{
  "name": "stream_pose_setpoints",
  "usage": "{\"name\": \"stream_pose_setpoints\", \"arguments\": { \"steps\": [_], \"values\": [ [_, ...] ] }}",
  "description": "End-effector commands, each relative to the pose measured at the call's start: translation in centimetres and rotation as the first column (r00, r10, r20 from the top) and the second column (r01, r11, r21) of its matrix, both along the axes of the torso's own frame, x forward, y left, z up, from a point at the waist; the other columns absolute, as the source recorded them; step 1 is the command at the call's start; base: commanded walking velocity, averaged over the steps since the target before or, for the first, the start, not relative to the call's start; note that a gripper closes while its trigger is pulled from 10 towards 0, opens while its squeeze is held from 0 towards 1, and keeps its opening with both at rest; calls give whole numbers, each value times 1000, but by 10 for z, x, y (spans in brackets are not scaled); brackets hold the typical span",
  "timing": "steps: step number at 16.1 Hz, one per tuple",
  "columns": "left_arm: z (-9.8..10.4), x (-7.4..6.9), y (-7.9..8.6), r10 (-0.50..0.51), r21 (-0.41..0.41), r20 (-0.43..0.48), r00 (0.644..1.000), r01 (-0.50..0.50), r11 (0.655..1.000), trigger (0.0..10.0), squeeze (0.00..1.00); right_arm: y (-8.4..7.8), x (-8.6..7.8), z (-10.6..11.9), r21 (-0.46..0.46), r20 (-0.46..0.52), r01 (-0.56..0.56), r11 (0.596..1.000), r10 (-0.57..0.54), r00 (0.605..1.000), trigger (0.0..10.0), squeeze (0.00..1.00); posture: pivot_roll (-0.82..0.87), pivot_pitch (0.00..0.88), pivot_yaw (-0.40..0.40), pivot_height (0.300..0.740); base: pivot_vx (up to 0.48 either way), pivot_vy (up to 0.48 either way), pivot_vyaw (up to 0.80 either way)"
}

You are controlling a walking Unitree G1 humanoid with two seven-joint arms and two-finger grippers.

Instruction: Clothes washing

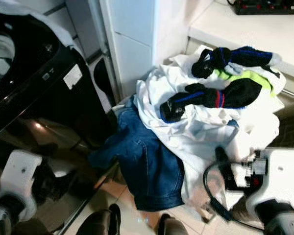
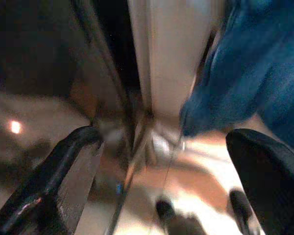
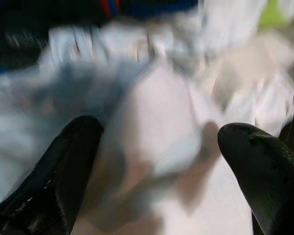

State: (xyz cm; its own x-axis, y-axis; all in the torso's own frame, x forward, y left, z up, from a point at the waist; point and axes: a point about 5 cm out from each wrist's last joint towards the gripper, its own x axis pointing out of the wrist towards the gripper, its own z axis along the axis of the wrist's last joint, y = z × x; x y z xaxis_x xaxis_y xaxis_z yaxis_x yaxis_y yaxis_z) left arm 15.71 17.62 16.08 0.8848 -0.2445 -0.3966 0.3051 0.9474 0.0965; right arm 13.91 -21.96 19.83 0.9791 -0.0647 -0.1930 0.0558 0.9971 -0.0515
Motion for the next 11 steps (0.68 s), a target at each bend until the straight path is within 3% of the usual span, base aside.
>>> {"name": "stream_pose_setpoints", "arguments": {
  "steps": [1, 4, 6, 7, 8, 11],
  "values": [
    [4, 3, -3, -8, 6, 44, 999, 8, 1000, 10000, 0, 3, 0, 7, -1, 40, 7, 1000, -7, 999, 10000, 0, 25, 111, 64, 740, 0, 0, 0],
    [10, 56, -9, -2, -20, 172, 985, 6, 1000, 10000, 0, 2, 29, 25, 2, 189, 56, 998, -55, 980, 10000, 0, 17, 21, 83, 740, 0, 0, 0],
    [18, 81, -15, -5, -35, 230, 973, 13, 999, 10000, 0, 2, 49, 34, 20, 252, 43, 999, -46, 967, 10000, 0, 5, 0, 94, 740, 0, 0, 0],
    [20, 91, -18, -5, -36, 251, 968, 15, 999, 10000, 0, 2, 57, 36, 15, 260, 39, 999, -42, 965, 10000, 933, -1, 0, 101, 740, 0, 0, 0],
    [21, 97, -20, -8, -39, 266, 964, 19, 999, 10000, 0, 2, 63, 35, -3, 257, 36, 999, -34, 966, 10000, 1000, -7, 0, 104, 740, 0, 0, 0],
    [23, 117, -29, -28, -36, 294, 955, 41, 999, 10000, 0, -2, 87, 38, -75, 236, 10, 997, 8, 972, 10000, 1000, -18, 0, 113, 740, 0, 0, 0]
  ]
}}
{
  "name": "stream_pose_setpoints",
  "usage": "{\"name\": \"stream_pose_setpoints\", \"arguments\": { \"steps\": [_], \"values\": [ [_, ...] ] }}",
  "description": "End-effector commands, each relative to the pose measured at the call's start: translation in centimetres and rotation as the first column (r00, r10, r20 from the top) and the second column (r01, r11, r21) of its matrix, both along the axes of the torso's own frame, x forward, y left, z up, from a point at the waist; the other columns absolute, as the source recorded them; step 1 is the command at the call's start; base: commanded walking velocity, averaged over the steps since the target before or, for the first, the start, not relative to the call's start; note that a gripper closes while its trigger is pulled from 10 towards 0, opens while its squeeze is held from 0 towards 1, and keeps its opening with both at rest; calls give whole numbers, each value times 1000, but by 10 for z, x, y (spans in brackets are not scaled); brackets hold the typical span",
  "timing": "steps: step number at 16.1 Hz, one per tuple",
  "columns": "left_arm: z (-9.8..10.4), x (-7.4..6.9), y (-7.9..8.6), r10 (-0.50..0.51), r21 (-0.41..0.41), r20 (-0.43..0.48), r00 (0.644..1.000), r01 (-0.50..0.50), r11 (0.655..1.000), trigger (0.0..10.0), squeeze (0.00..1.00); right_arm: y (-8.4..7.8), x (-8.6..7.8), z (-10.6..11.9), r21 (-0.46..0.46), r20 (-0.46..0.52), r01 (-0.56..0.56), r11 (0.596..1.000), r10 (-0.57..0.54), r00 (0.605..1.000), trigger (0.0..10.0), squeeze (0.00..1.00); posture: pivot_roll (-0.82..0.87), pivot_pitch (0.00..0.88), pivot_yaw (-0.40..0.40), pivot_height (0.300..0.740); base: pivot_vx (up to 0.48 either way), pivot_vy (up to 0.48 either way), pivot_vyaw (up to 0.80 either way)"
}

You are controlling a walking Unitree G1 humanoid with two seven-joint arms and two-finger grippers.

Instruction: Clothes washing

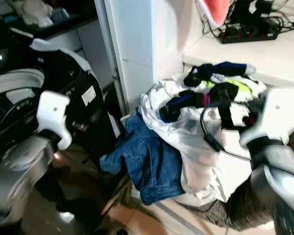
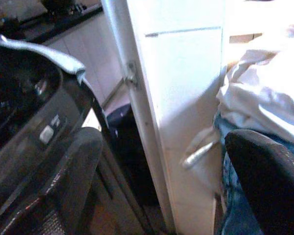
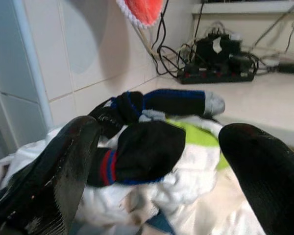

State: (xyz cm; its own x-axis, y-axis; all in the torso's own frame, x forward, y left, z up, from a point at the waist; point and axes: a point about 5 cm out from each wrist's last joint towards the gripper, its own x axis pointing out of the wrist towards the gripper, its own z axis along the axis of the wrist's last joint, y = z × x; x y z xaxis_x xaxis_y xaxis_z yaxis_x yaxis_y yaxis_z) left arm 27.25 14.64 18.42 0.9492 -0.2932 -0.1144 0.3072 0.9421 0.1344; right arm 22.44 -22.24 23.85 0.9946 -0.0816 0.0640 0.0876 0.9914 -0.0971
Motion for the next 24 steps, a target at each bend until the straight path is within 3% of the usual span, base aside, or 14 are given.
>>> {"name": "stream_pose_setpoints", "arguments": {
  "steps": [1, 9, 12, 15, 17, 19, 20, 22, 23, 24],
  "values": [
    [0, 5, -2, 0, 12, 13, 1000, 0, 1000, 10000, 0, -1, 6, -1, -20, -14, -8, 1000, 7, 1000, 10000, 1000, -20, 0, 115, 740, 0, 0, 0],
    [-9, 10, -25, -30, -15, 14, 999, 30, 999, 10000, 0, -6, 39, -17, -131, -164, -147, 980, 125, 978, 10000, 1000, -25, 0, 80, 740, 0, 0, 0],
    [-7, 5, -30, -172, -11, 60, 983, 173, 985, 10000, 0, -9, 61, -11, -182, -207, -311, 933, 273, 939, 10000, 1000, -27, 0, 61, 740, 0, 0, 0],
    [-3, 8, -26, -232, 31, 64, 971, 230, 973, 10000, 0, -18, 76, -11, -252, -271, -405, 879, 338, 901, 10000, 1000, -9, 0, 59, 740, 0, 0, 0],
    [1, 6, -28, -300, 29, 62, 952, 299, 954, 10000, 0, -20, 80, -12, -288, -319, -443, 849, 351, 880, 10000, 1000, -7, 0, 67, 740, 0, 0, 0],
    [1, -1, -31, -411, 7, 44, 911, 411, 912, 10000, 0, -21, 82, -17, -323, -385, -493, 808, 363, 848, 10000, 1000, -9, 0, 73, 740, 0, 0, 0],
    [2, -6, -34, -499, 7, 30, 866, 499, 867, 10000, 0, -23, 82, -19, -338, -425, -517, 787, 363, 830, 10000, 1000, -11, 0, 76, 740, 0, 0, 0],
    [1, -9, -35, -589, 6, -9, 808, 590, 808, 10000, 0, -30, 86, -23, -359, -492, -551, 754, 348, 798, 10000, 1000, -11, 0, 77, 740, 0, 0, 0],
    [1, -9, -35, -596, 9, -10, 803, 596, 803, 10000, 0, -31, 85, -24, -343, -512, -562, 753, 351, 784, 10000, 635, -15, 0, 80, 740, 0, 0, 0],
    [1, -7, -35, -593, -1, -9, 805, 593, 805, 10000, 0, -34, 85, -24, -331, -535, -569, 752, 348, 770, 10000, 0, -17, 0, 80, 740, 0, 0, 0]
  ]
}}
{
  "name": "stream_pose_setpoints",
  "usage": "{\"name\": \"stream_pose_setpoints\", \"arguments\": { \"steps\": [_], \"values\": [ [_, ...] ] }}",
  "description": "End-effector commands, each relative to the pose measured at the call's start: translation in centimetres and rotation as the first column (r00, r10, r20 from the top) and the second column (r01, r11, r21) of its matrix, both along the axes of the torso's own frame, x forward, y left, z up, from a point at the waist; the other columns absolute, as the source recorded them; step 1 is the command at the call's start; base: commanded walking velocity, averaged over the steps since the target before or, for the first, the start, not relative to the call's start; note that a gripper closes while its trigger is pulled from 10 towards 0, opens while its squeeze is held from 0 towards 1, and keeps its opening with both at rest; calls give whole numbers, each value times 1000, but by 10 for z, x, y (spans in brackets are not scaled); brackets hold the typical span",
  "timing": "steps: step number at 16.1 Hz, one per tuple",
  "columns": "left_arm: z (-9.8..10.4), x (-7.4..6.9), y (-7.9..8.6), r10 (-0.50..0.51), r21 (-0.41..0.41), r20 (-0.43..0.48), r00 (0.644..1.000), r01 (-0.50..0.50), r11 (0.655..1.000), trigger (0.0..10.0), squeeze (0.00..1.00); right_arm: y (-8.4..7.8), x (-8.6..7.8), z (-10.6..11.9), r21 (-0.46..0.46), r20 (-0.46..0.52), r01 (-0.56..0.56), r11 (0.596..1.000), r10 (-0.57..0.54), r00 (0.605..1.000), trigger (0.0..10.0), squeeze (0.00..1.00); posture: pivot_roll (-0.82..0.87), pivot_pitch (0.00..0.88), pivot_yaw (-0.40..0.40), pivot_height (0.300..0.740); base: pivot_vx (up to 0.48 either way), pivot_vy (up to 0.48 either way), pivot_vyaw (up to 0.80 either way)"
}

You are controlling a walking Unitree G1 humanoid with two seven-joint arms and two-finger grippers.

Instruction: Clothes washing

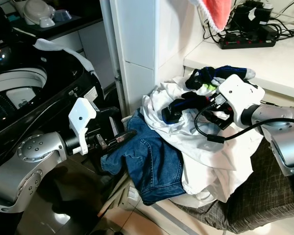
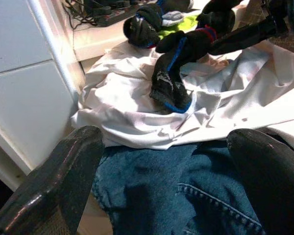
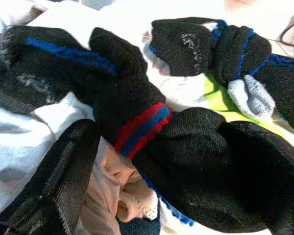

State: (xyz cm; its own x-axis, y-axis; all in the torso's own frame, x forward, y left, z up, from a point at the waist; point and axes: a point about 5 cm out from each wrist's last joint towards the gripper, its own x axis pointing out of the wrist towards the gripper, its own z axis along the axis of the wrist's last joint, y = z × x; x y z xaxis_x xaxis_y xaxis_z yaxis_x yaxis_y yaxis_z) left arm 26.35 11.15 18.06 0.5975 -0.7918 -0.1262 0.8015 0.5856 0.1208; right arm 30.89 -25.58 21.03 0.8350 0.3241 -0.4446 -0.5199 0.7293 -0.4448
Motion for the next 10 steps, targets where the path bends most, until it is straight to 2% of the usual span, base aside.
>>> {"name": "stream_pose_setpoints", "arguments": {
  "steps": [1, 3, 4, 5, 6, 10],
  "values": [
    [5, 4, 1, 1, 0, 12, 1000, -1, 1000, 10000, 0, -3, 3, 7, -32, 9, -5, 999, 5, 1000, 10000, 0, -19, 0, 78, 740, 0, 0, 0],
    [4, 10, 3, 32, 15, 31, 999, -33, 999, 10000, 0, -5, 9, 11, -31, 39, 5, 1000, -3, 999, 10000, 0, -12, 0, 70, 740, 0, 0, 0],
    [4, 11, 3, 42, 16, 33, 999, -43, 999, 10000, 0, -5, 10, 11, -33, 38, 2, 999, -1, 999, 9529, 0, -9, 0, 66, 740, 0, 0, 0],
    [4, 11, 4, 44, 16, 33, 998, -45, 999, 10000, 0, -5, 11, 11, -33, 37, 1, 999, 0, 999, 9529, 0, -9, 0, 66, 740, 0, 0, 0],
    [3, 11, 2, 46, 18, 32, 998, -47, 999, 10000, 0, -5, 12, 11, -28, 30, -10, 1000, 11, 1000, 0, 0, -5, 0, 62, 740, 0, 0, 0],
    [1, 12, 0, 52, 20, 38, 998, -53, 998, 10000, 0, -3, 15, 7, -25, -12, -51, 998, 50, 999, 0, 0, 2, 0, 42, 740, 0, 0, 0]
  ]
}}
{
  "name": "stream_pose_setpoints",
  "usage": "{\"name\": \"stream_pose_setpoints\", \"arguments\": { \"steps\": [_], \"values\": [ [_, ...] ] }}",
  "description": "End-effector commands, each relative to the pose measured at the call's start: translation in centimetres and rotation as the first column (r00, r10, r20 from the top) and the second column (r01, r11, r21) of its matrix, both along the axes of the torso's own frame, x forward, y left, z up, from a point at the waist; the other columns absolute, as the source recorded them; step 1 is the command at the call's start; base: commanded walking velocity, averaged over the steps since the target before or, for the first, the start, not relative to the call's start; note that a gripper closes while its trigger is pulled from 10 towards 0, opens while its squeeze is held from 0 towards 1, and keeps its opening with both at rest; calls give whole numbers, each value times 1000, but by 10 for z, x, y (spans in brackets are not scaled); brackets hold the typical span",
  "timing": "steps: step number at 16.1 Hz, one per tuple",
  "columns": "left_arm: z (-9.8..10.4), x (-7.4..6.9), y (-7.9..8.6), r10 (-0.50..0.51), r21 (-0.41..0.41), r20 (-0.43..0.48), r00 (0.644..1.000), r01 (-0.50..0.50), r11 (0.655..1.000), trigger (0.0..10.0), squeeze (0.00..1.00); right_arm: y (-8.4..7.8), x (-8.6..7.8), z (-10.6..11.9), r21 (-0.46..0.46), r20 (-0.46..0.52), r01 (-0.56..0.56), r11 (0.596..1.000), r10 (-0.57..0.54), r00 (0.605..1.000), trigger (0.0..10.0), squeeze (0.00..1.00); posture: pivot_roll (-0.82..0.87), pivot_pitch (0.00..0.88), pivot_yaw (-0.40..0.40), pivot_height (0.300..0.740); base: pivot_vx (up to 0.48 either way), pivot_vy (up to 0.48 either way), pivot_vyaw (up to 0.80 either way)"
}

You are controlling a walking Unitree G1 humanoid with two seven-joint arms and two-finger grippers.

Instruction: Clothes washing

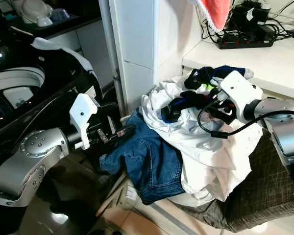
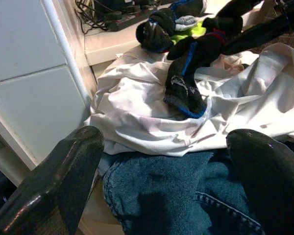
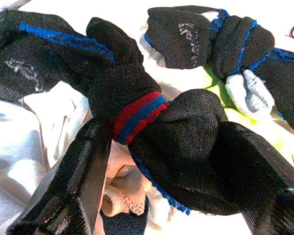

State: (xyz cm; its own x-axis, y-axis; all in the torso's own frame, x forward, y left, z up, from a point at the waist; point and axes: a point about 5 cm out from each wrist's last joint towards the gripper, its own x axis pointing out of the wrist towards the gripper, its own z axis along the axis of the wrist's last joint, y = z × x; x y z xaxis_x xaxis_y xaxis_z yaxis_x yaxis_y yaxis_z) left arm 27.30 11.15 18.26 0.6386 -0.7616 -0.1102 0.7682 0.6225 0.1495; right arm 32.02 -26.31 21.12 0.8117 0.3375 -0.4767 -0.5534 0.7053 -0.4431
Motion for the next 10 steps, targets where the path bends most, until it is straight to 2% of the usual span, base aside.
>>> {"name": "stream_pose_setpoints", "arguments": {
  "steps": [1, 10],
  "values": [
    [-1, 2, 0, 7, 14, 7, 1000, -8, 1000, 10000, 0, 4, 4, 5, -2, 9, -30, 1000, 30, 1000, 0, 0, 4, 0, 40, 740, 0, 0, 0],
    [-2, 1, -3, 7, 21, 13, 1000, -8, 1000, 10000, 0, 3, 10, -2, -6, -16, -53, 999, 53, 998, 0, 0, 8, 0, 38, 740, 0, 0, 0]
  ]
}}
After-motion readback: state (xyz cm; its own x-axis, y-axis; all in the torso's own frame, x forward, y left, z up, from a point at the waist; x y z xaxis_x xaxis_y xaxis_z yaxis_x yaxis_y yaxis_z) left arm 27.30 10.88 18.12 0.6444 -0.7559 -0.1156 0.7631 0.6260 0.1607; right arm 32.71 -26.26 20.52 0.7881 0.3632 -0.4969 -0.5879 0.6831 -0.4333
